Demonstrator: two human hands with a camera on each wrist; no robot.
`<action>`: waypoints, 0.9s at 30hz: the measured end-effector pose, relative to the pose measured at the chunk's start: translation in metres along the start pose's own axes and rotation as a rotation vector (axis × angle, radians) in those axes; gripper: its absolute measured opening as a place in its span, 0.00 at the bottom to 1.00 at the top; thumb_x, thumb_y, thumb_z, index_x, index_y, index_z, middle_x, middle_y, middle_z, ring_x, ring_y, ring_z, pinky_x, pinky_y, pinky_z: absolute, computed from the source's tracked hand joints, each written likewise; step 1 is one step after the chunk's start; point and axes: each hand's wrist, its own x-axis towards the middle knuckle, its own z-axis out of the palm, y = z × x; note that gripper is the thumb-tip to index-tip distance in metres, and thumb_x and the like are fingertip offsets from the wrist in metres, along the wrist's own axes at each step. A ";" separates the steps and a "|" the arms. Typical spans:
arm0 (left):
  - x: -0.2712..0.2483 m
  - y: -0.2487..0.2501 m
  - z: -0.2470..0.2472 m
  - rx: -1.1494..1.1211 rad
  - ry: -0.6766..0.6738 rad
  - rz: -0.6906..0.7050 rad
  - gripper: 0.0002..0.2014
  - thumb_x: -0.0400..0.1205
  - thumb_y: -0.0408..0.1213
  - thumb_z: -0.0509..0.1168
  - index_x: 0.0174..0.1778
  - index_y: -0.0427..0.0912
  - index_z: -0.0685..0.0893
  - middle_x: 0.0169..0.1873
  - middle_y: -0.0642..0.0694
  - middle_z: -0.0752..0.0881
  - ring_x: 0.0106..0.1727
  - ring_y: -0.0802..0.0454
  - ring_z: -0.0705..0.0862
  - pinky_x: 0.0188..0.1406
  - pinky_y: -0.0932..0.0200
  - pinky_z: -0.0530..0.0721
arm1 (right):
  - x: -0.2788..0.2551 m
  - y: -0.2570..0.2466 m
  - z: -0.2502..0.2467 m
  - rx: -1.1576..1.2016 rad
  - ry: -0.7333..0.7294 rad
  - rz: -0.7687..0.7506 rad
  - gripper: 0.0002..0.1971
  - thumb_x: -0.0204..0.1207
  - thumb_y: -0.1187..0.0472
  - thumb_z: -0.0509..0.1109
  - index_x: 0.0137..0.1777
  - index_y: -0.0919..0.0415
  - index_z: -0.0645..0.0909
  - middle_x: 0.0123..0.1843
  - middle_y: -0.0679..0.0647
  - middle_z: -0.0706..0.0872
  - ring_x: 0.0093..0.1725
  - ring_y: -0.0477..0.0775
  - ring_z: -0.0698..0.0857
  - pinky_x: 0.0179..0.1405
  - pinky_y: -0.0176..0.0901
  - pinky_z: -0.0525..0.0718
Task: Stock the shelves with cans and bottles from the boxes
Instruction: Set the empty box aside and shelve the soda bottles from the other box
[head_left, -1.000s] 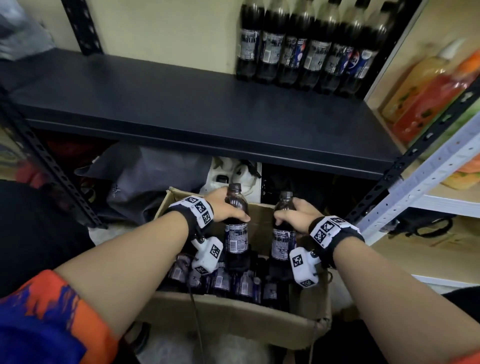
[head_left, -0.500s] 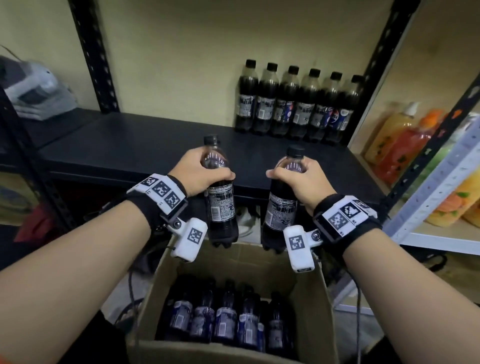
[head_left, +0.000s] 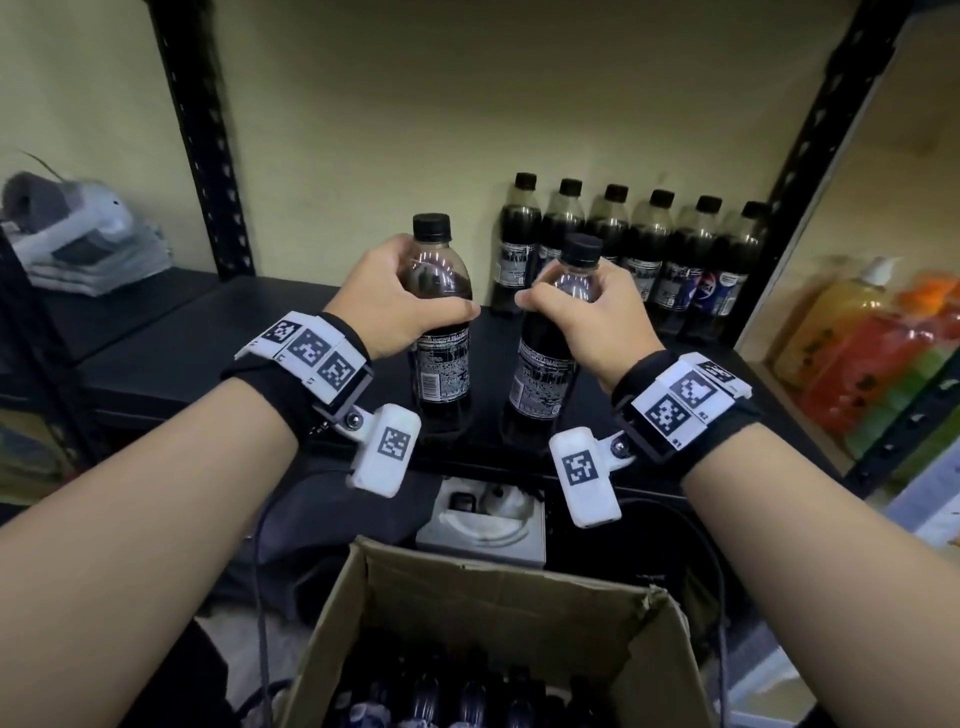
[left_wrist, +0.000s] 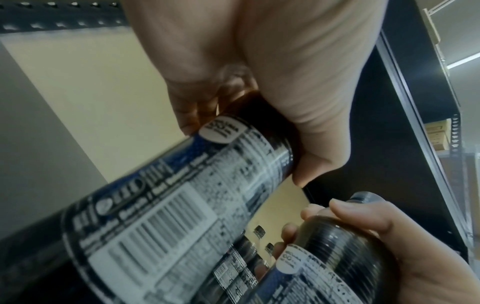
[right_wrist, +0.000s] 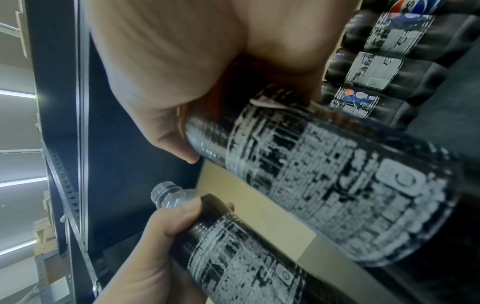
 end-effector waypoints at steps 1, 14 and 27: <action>0.005 -0.002 0.000 0.005 0.000 -0.001 0.33 0.59 0.47 0.85 0.57 0.42 0.84 0.47 0.47 0.92 0.47 0.52 0.92 0.55 0.51 0.90 | 0.005 0.003 0.003 0.000 0.001 -0.001 0.11 0.64 0.59 0.79 0.40 0.66 0.83 0.39 0.67 0.88 0.37 0.53 0.85 0.44 0.49 0.85; 0.029 -0.018 0.014 -0.007 -0.040 0.082 0.27 0.72 0.42 0.82 0.63 0.41 0.79 0.50 0.47 0.89 0.48 0.56 0.90 0.51 0.62 0.88 | 0.037 0.016 0.030 0.089 0.004 0.060 0.28 0.65 0.53 0.83 0.58 0.70 0.79 0.53 0.69 0.89 0.54 0.71 0.89 0.59 0.71 0.86; 0.007 -0.013 -0.004 0.086 -0.051 0.052 0.35 0.66 0.63 0.80 0.67 0.59 0.78 0.58 0.56 0.86 0.52 0.56 0.91 0.57 0.46 0.90 | 0.019 0.011 -0.002 -0.122 -0.157 0.093 0.25 0.71 0.47 0.82 0.63 0.53 0.79 0.57 0.49 0.90 0.56 0.46 0.90 0.60 0.44 0.85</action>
